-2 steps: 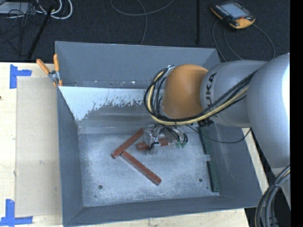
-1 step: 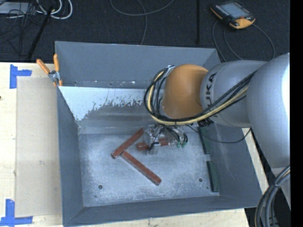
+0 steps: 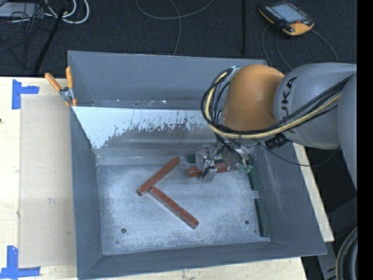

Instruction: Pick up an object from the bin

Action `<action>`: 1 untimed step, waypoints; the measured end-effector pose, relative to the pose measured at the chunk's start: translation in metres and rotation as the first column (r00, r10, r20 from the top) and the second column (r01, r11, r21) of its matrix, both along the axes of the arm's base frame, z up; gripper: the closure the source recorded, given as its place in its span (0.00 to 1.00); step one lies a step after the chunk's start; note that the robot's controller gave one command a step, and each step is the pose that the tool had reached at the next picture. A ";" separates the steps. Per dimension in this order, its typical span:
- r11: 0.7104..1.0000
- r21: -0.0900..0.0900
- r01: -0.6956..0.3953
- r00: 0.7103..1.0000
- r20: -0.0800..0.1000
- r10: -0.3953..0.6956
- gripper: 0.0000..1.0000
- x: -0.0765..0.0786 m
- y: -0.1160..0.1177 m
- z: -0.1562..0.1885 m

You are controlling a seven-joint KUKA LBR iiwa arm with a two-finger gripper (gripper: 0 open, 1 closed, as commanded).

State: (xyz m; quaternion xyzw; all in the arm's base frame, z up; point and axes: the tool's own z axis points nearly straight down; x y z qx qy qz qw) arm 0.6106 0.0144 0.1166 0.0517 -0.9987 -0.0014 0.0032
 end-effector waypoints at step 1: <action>1.000 -0.007 0.024 1.000 0.012 -0.024 1.00 -0.005 -0.002 0.032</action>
Offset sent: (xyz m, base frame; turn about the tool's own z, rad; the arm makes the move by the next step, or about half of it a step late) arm -0.0221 -0.0033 0.1135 0.0296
